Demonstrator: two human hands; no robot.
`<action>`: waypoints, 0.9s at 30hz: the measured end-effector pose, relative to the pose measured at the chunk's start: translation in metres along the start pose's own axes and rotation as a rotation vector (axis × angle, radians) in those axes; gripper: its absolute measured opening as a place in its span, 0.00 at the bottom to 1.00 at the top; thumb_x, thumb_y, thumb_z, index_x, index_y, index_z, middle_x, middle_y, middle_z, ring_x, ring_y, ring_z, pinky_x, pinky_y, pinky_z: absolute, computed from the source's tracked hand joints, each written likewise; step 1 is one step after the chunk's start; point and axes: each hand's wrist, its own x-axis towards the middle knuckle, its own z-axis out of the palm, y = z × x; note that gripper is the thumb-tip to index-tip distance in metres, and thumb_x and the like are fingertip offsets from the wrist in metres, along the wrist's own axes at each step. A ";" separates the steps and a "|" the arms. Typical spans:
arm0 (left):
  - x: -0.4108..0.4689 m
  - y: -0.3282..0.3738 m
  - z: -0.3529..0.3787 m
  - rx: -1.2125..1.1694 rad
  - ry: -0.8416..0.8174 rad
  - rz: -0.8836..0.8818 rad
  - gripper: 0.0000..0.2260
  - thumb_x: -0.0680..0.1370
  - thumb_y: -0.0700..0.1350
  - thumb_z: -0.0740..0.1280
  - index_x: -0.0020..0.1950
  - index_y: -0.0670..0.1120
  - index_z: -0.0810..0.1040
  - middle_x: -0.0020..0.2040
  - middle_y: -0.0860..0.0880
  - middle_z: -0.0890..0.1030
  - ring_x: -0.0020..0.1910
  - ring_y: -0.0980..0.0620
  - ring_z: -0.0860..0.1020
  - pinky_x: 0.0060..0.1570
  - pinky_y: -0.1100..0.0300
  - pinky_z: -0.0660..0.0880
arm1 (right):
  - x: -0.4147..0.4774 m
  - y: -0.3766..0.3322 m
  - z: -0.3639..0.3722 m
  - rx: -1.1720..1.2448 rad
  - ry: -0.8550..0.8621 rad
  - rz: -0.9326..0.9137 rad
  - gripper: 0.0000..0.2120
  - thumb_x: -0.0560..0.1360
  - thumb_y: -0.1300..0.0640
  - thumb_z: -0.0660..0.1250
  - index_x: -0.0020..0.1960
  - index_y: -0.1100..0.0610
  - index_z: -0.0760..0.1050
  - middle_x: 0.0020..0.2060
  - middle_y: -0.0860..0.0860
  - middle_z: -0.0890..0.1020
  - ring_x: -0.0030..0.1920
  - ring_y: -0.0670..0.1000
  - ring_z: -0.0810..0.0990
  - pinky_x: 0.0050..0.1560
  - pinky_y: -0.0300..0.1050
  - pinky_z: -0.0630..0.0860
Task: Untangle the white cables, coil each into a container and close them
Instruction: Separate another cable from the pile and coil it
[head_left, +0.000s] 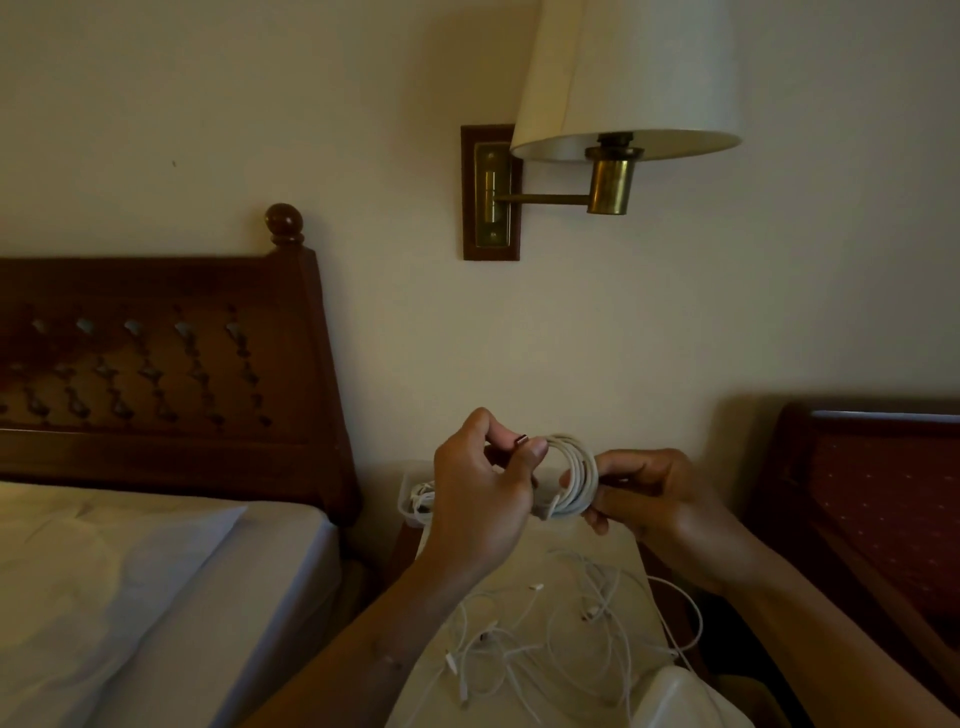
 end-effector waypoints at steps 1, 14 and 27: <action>-0.001 0.002 0.001 0.018 0.012 0.024 0.13 0.77 0.42 0.75 0.40 0.47 0.72 0.35 0.49 0.78 0.36 0.50 0.80 0.39 0.51 0.80 | 0.000 -0.001 0.002 0.027 0.011 -0.009 0.09 0.78 0.66 0.67 0.55 0.62 0.85 0.39 0.64 0.81 0.38 0.56 0.77 0.41 0.47 0.76; 0.005 0.002 0.001 -0.018 0.083 0.074 0.06 0.80 0.38 0.72 0.43 0.39 0.79 0.36 0.49 0.84 0.37 0.58 0.83 0.38 0.67 0.77 | 0.008 -0.005 -0.002 -0.428 0.319 0.027 0.15 0.79 0.63 0.69 0.45 0.44 0.86 0.33 0.54 0.84 0.35 0.59 0.81 0.37 0.48 0.80; 0.013 -0.018 0.004 -0.449 0.155 -0.290 0.07 0.79 0.35 0.71 0.43 0.33 0.79 0.37 0.37 0.85 0.39 0.40 0.87 0.38 0.46 0.85 | 0.011 0.000 -0.005 -0.442 0.452 0.050 0.16 0.77 0.66 0.71 0.44 0.44 0.84 0.31 0.48 0.85 0.27 0.44 0.79 0.33 0.37 0.79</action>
